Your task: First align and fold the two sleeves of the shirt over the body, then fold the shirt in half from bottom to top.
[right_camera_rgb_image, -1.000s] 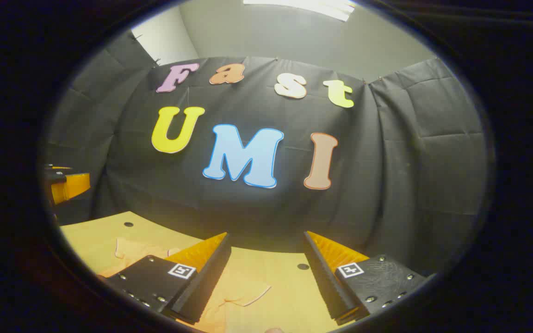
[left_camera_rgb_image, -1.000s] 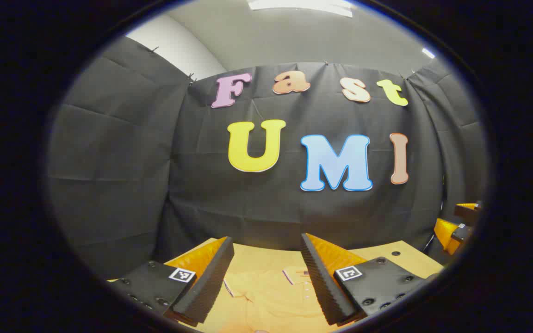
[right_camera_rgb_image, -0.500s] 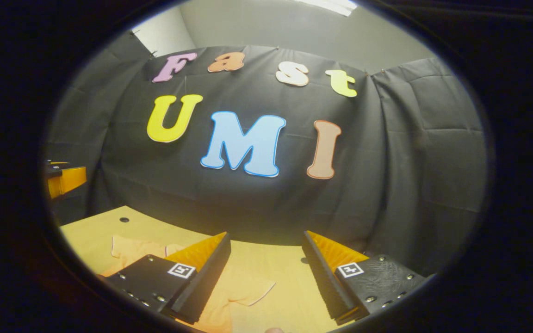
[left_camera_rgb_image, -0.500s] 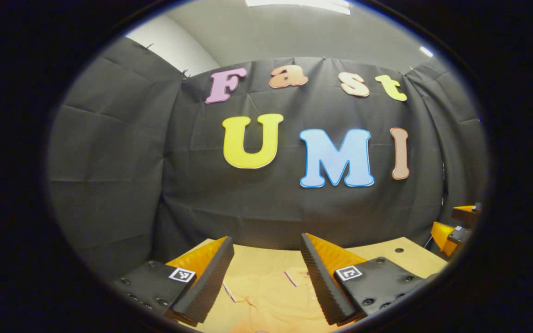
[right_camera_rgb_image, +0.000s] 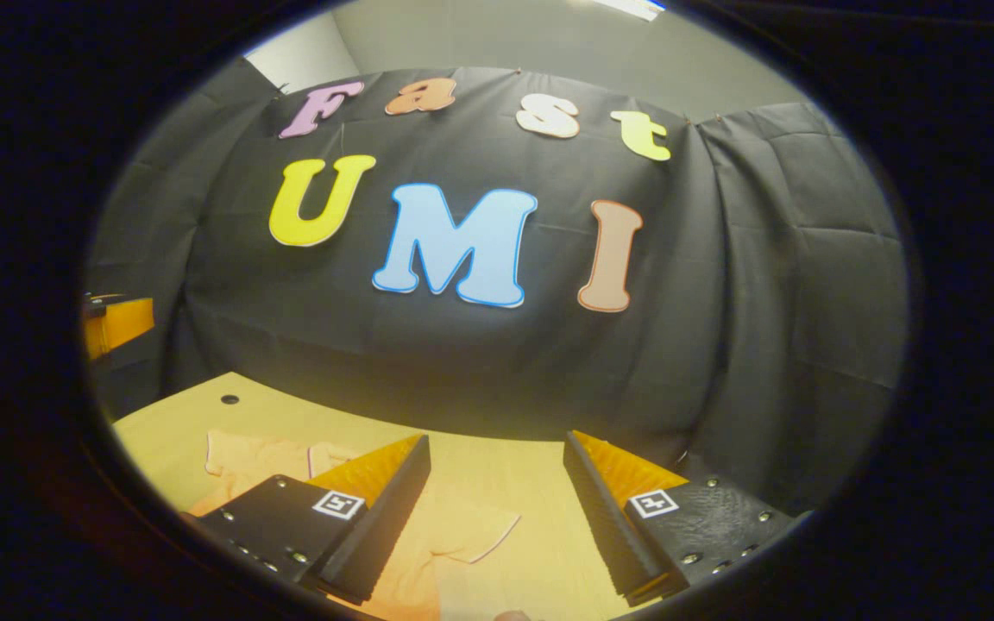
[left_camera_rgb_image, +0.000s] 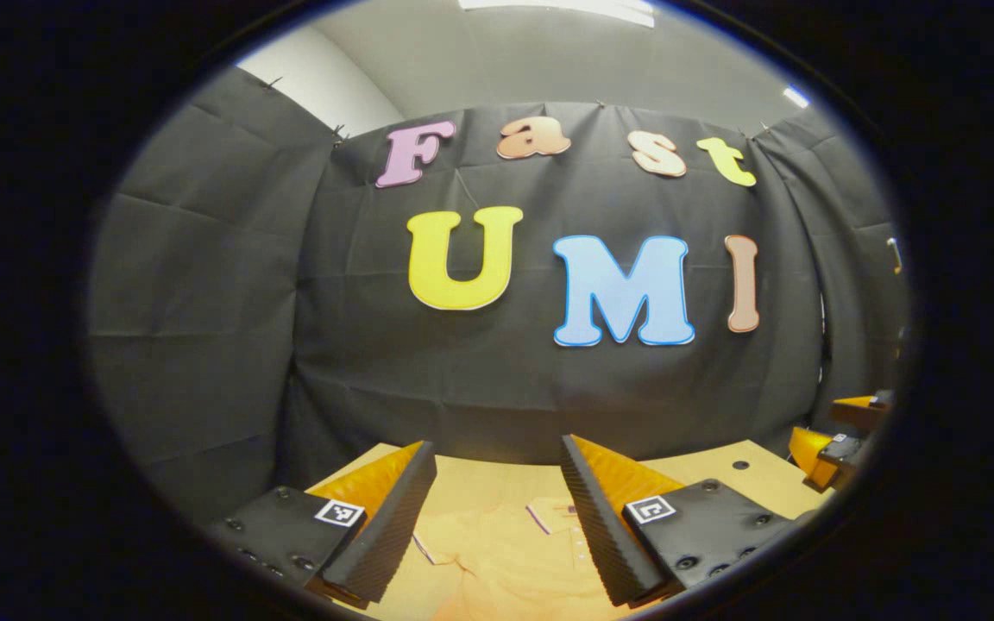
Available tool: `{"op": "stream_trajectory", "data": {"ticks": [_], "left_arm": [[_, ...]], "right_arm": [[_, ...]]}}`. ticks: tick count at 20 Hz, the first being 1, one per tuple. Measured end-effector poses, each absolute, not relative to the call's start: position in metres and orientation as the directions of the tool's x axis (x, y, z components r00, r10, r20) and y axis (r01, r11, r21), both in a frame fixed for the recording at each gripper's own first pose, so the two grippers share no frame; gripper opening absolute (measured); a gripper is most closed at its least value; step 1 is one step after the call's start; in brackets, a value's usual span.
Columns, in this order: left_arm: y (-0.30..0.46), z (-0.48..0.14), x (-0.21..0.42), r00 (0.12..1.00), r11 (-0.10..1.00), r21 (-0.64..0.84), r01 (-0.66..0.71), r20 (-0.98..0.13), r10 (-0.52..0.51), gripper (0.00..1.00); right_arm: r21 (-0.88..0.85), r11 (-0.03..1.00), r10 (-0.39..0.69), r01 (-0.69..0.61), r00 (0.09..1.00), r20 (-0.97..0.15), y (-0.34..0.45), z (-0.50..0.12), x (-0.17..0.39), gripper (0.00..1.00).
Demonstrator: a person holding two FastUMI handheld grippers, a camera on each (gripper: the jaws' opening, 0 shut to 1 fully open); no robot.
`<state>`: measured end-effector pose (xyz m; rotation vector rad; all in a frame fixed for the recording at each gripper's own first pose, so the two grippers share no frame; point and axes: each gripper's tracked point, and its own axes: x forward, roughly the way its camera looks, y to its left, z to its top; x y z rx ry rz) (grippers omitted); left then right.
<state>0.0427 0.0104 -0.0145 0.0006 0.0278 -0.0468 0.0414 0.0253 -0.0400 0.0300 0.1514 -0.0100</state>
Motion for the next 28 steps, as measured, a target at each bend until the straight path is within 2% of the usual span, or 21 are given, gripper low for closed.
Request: {"op": "stream_trajectory", "data": {"ticks": [10,17,19,23,28], "left_arm": [[0.033,-0.029,0.041,0.998,1.000,0.003,-0.017,-0.063,0.017,0.92],[0.042,-0.042,0.039,0.995,0.999,0.006,-0.047,-0.091,0.048,0.95],[0.036,-0.049,0.036,0.994,1.000,-0.006,-0.030,-0.106,0.029,0.93],[0.040,-0.053,0.032,0.992,0.998,-0.026,-0.051,-0.113,0.048,0.93],[0.043,-0.058,0.032,0.991,0.998,0.028,-0.057,-0.117,0.060,0.93]], "right_arm": [[0.099,0.995,0.030,0.009,0.923,-0.384,0.020,-0.133,0.090,0.96],[0.143,0.990,0.072,-0.004,0.874,-0.480,0.033,-0.182,0.117,0.96],[0.146,0.989,0.079,-0.004,0.855,-0.513,0.038,-0.200,0.126,0.96],[0.180,0.983,0.084,0.028,0.805,-0.587,0.045,-0.236,0.143,0.96],[0.177,0.981,0.064,0.079,0.732,-0.679,0.042,-0.280,0.154,0.96]]}}
